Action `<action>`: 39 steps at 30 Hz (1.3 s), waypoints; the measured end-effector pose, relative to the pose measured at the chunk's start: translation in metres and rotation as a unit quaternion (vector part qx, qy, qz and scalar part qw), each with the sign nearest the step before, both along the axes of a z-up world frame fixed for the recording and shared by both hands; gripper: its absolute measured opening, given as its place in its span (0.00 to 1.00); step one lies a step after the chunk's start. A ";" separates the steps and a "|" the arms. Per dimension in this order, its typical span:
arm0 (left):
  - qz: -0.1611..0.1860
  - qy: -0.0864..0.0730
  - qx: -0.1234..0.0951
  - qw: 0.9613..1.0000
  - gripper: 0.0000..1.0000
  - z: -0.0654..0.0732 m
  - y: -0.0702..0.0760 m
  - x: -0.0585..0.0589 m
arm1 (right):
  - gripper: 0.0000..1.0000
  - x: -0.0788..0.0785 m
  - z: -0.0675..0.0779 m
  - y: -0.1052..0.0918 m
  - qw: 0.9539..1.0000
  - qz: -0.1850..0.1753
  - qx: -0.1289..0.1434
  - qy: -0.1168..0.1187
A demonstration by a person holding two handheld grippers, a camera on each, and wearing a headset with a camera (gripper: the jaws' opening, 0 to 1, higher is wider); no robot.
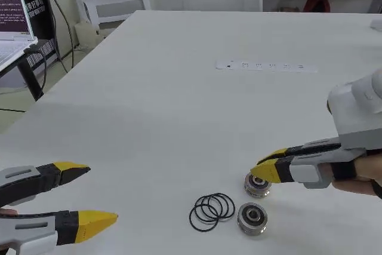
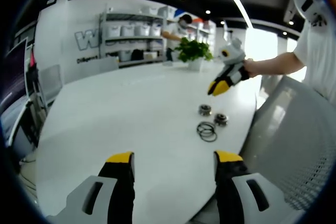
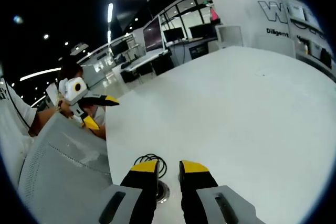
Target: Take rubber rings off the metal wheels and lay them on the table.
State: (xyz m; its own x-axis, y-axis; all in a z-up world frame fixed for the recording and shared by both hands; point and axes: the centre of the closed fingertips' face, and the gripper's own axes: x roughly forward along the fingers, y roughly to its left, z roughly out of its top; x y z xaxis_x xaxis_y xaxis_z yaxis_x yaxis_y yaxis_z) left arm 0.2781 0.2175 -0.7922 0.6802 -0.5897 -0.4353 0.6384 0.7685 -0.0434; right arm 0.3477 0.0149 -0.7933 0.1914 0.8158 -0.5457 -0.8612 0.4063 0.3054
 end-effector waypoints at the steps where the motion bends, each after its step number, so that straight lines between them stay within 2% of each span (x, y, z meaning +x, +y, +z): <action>1: 0.001 -0.002 0.000 1.000 0.63 0.001 0.001 0.000 | 0.14 0.001 0.003 -0.001 1.000 -0.003 0.003 -0.004; 9: -0.004 -0.012 -0.006 1.000 0.69 0.016 -0.004 -0.002 | 0.21 0.007 0.034 -0.017 0.999 -0.027 0.029 -0.037; 14: -0.013 -0.019 -0.016 1.000 0.73 0.026 -0.006 -0.004 | 0.31 0.004 0.048 -0.027 0.997 -0.031 0.037 -0.056; 16: -0.015 -0.020 -0.018 1.000 0.74 0.029 -0.006 -0.004 | 0.34 0.003 0.054 -0.033 0.996 -0.036 0.039 -0.066; 19: -0.015 -0.031 -0.019 0.999 0.80 0.037 -0.006 -0.004 | 0.41 0.003 0.061 -0.045 0.994 -0.044 0.040 -0.088; 23: -0.015 -0.037 -0.020 0.999 0.84 0.046 -0.008 -0.005 | 0.48 -0.001 0.074 -0.060 0.991 -0.056 0.053 -0.110; 25: -0.010 -0.043 -0.023 0.999 0.87 0.051 -0.007 -0.005 | 0.53 -0.001 0.078 -0.069 0.988 -0.062 0.053 -0.130; 29: -0.005 -0.047 -0.029 0.998 0.93 0.056 -0.007 -0.004 | 0.61 -0.005 0.082 -0.085 0.985 -0.078 0.057 -0.145; 34: -0.004 -0.048 -0.021 0.999 1.00 0.057 -0.006 -0.008 | 0.70 -0.012 0.087 -0.104 0.980 -0.101 0.071 -0.157; 36: 0.001 -0.051 -0.021 0.998 0.99 0.057 -0.005 -0.008 | 0.71 -0.014 0.086 -0.109 0.979 -0.109 0.071 -0.159; 39: 0.010 -0.053 -0.027 0.998 1.00 0.057 -0.004 -0.011 | 0.76 -0.018 0.081 -0.121 0.974 -0.126 0.070 -0.174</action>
State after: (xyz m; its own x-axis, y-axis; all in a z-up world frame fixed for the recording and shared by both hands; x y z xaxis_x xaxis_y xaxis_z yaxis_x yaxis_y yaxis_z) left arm 0.2675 0.2136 -0.7357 0.7330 -0.5960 -0.3278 0.6257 0.7799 -0.0189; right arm 0.3299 -0.1060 -0.7123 0.5495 0.7807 -0.2976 -0.8005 0.5939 0.0802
